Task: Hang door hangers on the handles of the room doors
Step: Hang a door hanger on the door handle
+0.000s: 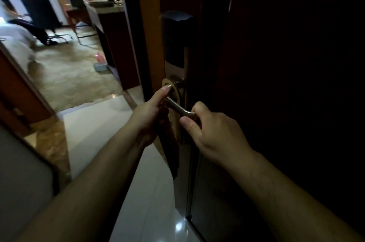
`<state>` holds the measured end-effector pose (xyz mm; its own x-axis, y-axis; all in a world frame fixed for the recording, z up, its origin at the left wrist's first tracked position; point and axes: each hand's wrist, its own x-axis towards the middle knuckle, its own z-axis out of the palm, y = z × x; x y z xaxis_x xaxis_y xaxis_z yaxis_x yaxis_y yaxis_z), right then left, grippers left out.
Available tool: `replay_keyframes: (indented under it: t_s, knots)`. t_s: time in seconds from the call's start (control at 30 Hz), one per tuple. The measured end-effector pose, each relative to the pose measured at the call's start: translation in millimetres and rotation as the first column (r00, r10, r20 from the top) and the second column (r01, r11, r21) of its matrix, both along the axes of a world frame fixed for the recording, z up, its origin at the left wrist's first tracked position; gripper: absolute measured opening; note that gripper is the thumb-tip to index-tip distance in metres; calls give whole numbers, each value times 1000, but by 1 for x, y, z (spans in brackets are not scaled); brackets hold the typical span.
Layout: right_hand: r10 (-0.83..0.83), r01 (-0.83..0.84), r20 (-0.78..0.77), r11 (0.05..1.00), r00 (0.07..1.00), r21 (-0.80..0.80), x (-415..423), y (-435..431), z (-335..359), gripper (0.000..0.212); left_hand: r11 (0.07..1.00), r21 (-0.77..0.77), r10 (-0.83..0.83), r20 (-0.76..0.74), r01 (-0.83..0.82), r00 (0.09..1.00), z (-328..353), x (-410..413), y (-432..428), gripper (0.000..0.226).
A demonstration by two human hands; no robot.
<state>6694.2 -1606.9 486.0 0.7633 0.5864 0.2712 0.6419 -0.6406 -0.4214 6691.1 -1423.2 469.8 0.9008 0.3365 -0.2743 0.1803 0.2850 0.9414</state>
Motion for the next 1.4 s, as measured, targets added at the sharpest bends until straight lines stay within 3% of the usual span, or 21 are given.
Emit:
replay_keyframes:
  t_s: [0.37,0.47,0.6,0.7,0.77,0.87,0.97,1.13,1.33,1.4]
  knots:
    - [130,-131,86,991,988,5,-43,13,-9,29,980,24,197,-9,-197,980,8,-69,-3,46]
    - [146,-140,158,989,977,-53,-63,19,-16,33,968,33,250,-25,-249,968,5,-96,1,53]
    - [158,-142,242,986,957,-82,-91,25,-22,38,956,37,293,-24,-292,956,-1,-130,13,34]
    - [186,-173,294,983,938,-68,-114,32,-26,43,952,30,305,-21,-304,952,-10,-155,24,38]
    - [218,-228,306,974,927,-3,-129,37,-32,40,945,24,325,-7,-325,946,-13,-173,28,41]
    - [258,-316,253,921,932,229,-152,38,-33,42,939,46,342,-4,-342,940,-10,-203,31,45]
    - [234,-393,474,879,849,270,-175,39,-39,52,929,82,363,-13,-361,932,-5,-232,30,49]
    - [322,-447,358,822,876,352,-203,40,-43,49,895,120,433,-11,-429,901,2,-277,10,42]
    - [446,-440,112,755,888,487,-236,44,-35,51,750,137,657,-45,-647,753,1,-332,-37,50]
    - [466,-467,138,724,874,508,-246,44,-38,53,739,129,670,-32,-662,742,-3,-354,-53,53]
